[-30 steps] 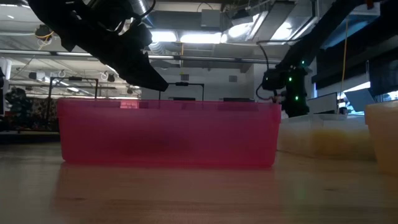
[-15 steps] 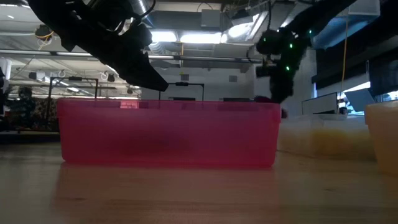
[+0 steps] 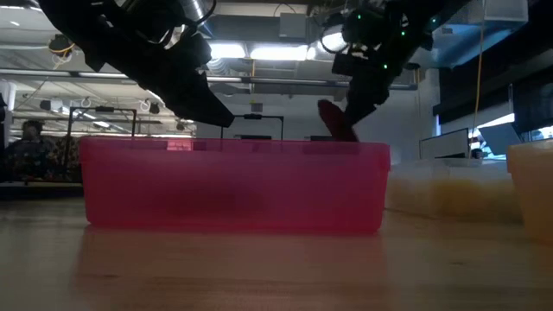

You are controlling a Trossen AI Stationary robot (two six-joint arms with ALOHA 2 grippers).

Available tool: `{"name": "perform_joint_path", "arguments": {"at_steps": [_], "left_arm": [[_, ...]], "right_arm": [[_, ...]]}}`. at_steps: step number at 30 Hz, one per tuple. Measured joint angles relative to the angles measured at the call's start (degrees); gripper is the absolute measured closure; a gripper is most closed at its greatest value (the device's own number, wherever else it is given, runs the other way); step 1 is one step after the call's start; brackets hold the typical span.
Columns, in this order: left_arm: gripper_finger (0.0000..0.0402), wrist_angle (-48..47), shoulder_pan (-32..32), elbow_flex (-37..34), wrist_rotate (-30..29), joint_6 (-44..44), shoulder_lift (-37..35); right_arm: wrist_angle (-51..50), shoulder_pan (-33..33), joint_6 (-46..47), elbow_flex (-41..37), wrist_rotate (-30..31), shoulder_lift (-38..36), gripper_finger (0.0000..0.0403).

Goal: Sort produce into baskets
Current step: Put the red chili pepper into the red bin

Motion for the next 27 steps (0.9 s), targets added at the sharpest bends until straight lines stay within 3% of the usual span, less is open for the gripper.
{"name": "perform_joint_path", "arguments": {"at_steps": [10, 19, 27], "left_arm": [[0.0202, -0.02, -3.26, 0.0, 0.02, -4.79, 0.0], [0.0202, -0.02, -8.55, 0.0, 0.02, -7.34, 0.0], [0.0202, -0.02, -12.68, 0.02, 0.02, -10.25, 0.0]], "right_arm": [[1.47, 11.38, 7.72, 0.0, -0.95, 0.0, 0.0288], [8.59, 21.6, 16.18, 0.0, -1.5, 0.12, 0.0288], [16.26, 27.69, 20.2, 0.02, -1.5, 4.45, 0.0288]]}}
